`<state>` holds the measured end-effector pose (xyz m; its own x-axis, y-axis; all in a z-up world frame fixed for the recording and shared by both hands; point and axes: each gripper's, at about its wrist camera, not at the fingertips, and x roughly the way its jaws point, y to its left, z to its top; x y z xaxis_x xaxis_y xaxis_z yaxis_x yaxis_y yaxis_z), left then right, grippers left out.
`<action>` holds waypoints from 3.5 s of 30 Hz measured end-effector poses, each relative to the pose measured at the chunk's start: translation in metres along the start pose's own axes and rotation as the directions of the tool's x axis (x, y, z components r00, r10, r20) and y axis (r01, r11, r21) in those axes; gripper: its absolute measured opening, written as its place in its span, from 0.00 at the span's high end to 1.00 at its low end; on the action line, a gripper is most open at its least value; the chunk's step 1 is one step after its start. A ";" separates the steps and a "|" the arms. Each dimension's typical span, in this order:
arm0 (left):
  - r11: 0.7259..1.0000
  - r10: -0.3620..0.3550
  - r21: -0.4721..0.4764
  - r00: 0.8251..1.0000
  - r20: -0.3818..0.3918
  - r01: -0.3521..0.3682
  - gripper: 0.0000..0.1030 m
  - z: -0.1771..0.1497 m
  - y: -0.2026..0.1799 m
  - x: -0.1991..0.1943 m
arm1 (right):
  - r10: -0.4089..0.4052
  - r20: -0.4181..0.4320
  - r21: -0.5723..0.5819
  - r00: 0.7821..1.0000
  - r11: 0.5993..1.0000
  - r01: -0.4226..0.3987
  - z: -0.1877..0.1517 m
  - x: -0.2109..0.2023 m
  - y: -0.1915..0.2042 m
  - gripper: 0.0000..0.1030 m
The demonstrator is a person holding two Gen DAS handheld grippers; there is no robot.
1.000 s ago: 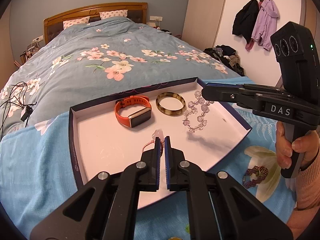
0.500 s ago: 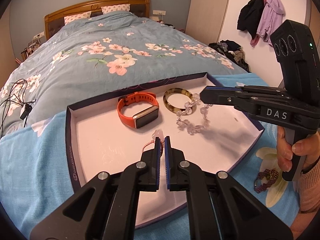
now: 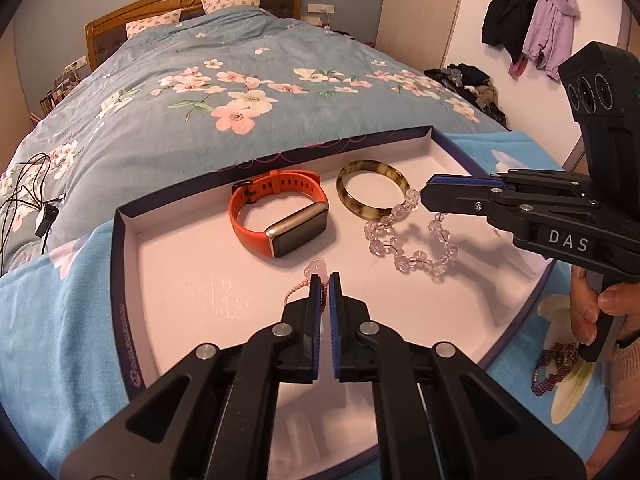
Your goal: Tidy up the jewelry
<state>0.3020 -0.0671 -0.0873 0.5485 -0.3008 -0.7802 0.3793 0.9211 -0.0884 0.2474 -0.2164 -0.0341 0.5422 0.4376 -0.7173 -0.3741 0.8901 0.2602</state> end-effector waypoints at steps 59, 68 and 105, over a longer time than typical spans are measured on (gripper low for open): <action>0.987 -0.056 -0.139 0.987 0.148 0.077 0.71 -0.114 0.001 -0.115 | -0.031 -0.081 0.028 0.996 0.999 0.033 -0.155 -0.117 -0.002 0.98; 0.987 -0.062 -0.140 0.987 0.146 0.083 0.69 -0.119 0.001 -0.114 | -0.062 -0.014 -0.024 0.998 0.998 0.061 -0.139 -0.129 0.012 0.99; 0.996 -0.083 -0.030 0.989 0.119 0.087 0.63 -0.151 -0.018 -0.123 | -0.085 -0.081 0.002 0.993 0.996 0.085 -0.145 -0.107 0.004 0.78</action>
<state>0.1157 -0.0093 -0.0832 0.5998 -0.4037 -0.6908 0.4035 0.8982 -0.1746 0.0791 -0.2783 -0.0504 0.5093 0.3490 -0.7866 -0.3253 0.9243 0.1996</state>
